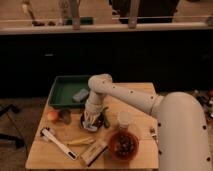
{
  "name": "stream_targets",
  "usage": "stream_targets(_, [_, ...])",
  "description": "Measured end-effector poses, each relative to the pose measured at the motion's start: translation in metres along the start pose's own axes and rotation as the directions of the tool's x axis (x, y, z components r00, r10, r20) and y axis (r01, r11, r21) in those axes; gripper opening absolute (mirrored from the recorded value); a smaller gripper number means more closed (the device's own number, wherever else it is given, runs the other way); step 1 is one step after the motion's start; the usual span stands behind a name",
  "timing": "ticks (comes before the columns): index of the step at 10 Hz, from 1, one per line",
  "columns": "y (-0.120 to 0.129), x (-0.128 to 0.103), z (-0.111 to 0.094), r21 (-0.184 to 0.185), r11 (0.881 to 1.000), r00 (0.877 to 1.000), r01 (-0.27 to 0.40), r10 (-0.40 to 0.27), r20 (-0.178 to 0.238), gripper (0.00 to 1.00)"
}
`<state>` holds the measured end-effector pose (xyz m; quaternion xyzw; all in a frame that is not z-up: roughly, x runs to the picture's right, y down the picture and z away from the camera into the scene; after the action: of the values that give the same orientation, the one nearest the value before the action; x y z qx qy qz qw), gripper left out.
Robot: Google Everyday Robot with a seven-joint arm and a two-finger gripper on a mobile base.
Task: Wipe purple bowl with towel
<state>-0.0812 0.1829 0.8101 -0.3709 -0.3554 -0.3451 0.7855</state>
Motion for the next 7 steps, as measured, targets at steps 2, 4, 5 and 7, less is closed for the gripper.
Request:
stream_targets(2, [0.018, 0.008, -0.011, -0.003, 0.999, 0.999, -0.034, 0.034, -0.015, 0.0])
stream_targets(4, [0.02, 0.014, -0.017, 0.001, 0.998, 0.998, -0.057, 0.057, -0.028, 0.0])
stream_targets(5, [0.019, 0.021, -0.02, 0.0, 0.998, 0.997, -0.07, 0.07, -0.034, 0.0])
stream_targets(7, [0.01, 0.031, -0.022, -0.003, 0.997, 0.996, -0.075, 0.075, -0.041, 0.0])
